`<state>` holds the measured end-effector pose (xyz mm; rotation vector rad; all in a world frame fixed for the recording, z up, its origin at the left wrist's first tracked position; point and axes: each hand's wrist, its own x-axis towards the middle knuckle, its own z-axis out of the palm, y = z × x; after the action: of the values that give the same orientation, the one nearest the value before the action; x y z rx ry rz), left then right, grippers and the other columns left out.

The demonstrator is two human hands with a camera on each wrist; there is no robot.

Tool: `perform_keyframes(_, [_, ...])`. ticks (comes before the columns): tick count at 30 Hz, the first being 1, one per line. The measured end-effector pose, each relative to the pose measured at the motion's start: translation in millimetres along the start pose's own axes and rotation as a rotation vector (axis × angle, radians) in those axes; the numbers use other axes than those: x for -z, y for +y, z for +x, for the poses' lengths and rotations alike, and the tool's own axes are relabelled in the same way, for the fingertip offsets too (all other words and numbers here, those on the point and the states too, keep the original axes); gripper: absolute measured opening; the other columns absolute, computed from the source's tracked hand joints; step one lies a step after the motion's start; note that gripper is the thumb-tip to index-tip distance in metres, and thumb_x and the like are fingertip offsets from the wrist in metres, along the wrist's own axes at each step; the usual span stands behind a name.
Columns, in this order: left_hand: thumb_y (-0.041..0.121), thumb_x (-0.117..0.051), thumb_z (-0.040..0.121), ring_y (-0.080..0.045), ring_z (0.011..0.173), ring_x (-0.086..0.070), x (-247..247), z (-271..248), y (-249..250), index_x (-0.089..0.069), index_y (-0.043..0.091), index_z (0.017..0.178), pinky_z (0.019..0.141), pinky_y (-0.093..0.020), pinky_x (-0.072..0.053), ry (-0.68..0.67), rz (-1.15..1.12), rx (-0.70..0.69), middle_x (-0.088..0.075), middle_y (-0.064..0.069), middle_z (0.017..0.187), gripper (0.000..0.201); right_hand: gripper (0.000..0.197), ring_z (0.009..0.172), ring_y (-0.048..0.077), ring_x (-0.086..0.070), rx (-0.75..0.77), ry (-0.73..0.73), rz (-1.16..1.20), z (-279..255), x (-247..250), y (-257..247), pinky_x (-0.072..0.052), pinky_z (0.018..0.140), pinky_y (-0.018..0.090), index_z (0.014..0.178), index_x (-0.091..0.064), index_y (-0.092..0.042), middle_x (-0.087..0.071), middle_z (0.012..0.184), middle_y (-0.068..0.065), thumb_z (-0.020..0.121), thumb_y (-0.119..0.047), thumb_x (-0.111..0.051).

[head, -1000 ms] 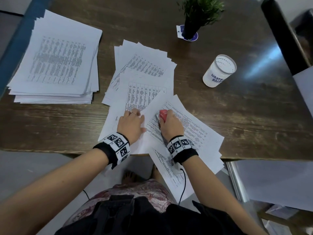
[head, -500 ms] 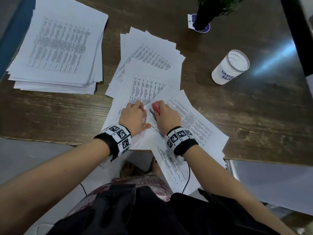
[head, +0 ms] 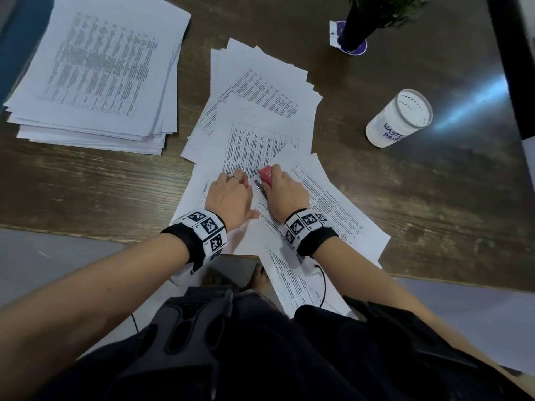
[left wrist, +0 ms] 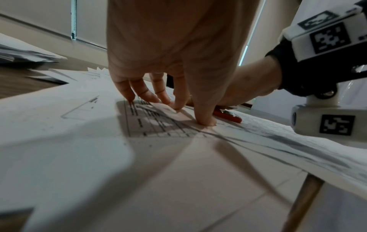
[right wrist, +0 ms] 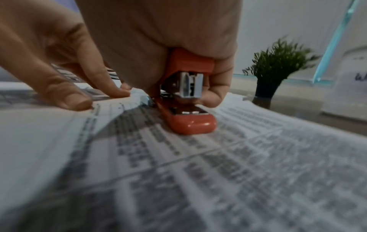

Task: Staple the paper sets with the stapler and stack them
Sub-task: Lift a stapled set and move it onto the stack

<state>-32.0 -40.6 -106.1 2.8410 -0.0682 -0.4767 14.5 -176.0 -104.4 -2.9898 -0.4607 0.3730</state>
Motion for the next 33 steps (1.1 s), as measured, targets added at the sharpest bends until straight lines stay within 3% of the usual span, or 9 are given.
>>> perform_keyframes(5, [0.064, -0.06, 0.08, -0.027, 0.109, -0.043, -1.3, -0.2, -1.1, -0.064, 0.015, 0.111, 0.082, -0.035, -0.04, -0.013, 0.036, -0.018, -0.043, -0.003, 0.127, 0.058, 0.039, 0.09, 0.035, -0.064, -0.163, 0.022, 0.08, 6.2, -6.4, -20.7, -0.037, 0.061, 0.035, 0.123, -0.039, -0.008, -0.062, 0.111, 0.011, 0.101, -0.041, -0.041])
perform_keyframes(16, [0.073, -0.055, 0.077, -0.026, 0.11, -0.043, 1.4, -2.6, -4.0, -0.066, 0.013, 0.106, 0.083, -0.037, -0.04, -0.031, 0.007, -0.015, -0.043, -0.004, 0.129, 0.067, 0.043, 0.099, 0.034, -0.062, -0.209, -0.022, 0.145, 29.4, 8.0, -27.2, -0.039, 0.069, 0.038, 0.129, -0.038, -0.01, -0.062, 0.115, 0.011, 0.101, -0.043, -0.038])
perform_keyframes(20, [0.065, -0.064, 0.077, -0.026, 0.109, -0.045, 6.5, -1.6, -4.0, -0.069, 0.019, 0.1, 0.077, -0.033, -0.037, -0.03, -0.022, -0.027, -0.045, 0.0, 0.126, 0.052, 0.038, 0.093, 0.031, -0.063, -0.137, -0.037, 0.137, 5.1, 9.0, -11.0, -0.037, 0.066, 0.034, 0.121, -0.041, -0.012, -0.064, 0.108, 0.009, 0.1, -0.043, -0.041])
perform_keyframes(24, [0.058, -0.07, 0.077, -0.025, 0.11, -0.044, 7.3, -3.8, -4.8, -0.067, 0.018, 0.108, 0.083, -0.034, -0.041, -0.028, -0.127, -0.003, -0.044, 0.0, 0.127, 0.05, 0.04, 0.093, 0.031, -0.062, -0.157, -0.029, 0.256, -13.6, 13.8, 13.4, -0.039, 0.07, 0.033, 0.121, -0.044, -0.014, -0.065, 0.106, 0.01, 0.099, -0.048, -0.043])
perform_keyframes(29, [0.045, -0.065, 0.087, -0.022, 0.116, -0.051, 11.4, -4.6, -5.0, -0.073, 0.019, 0.106, 0.09, -0.035, -0.042, 0.067, -0.317, 0.008, -0.05, 0.001, 0.131, 0.033, 0.042, 0.081, 0.026, -0.055, -0.116, 0.019, 0.365, -21.2, 20.2, 21.0, -0.034, 0.068, 0.033, 0.107, -0.051, -0.017, -0.058, 0.087, 0.001, 0.103, -0.048, -0.023])
perform_keyframes(31, [0.042, -0.059, 0.093, -0.021, 0.12, -0.052, 16.0, -1.8, 2.4, -0.069, 0.015, 0.119, 0.097, -0.036, -0.043, 0.148, -0.427, 0.027, -0.053, -0.002, 0.135, 0.039, 0.041, 0.08, 0.026, -0.056, -0.108, 0.055, 0.395, -23.5, 19.8, 21.1, -0.038, 0.068, 0.035, 0.102, -0.052, -0.016, -0.057, 0.086, 0.001, 0.105, -0.043, -0.021])
perform_keyframes(33, [0.044, -0.066, 0.088, -0.021, 0.116, -0.057, 20.8, 1.8, 11.7, -0.067, 0.012, 0.121, 0.098, -0.038, -0.047, 0.12, -0.523, 0.059, -0.063, -0.005, 0.126, 0.046, 0.042, 0.079, 0.027, -0.056, -0.107, 0.09, 0.429, -25.7, 17.9, 20.1, -0.042, 0.068, 0.036, 0.103, -0.053, -0.014, -0.06, 0.087, 0.005, 0.105, -0.041, -0.022])
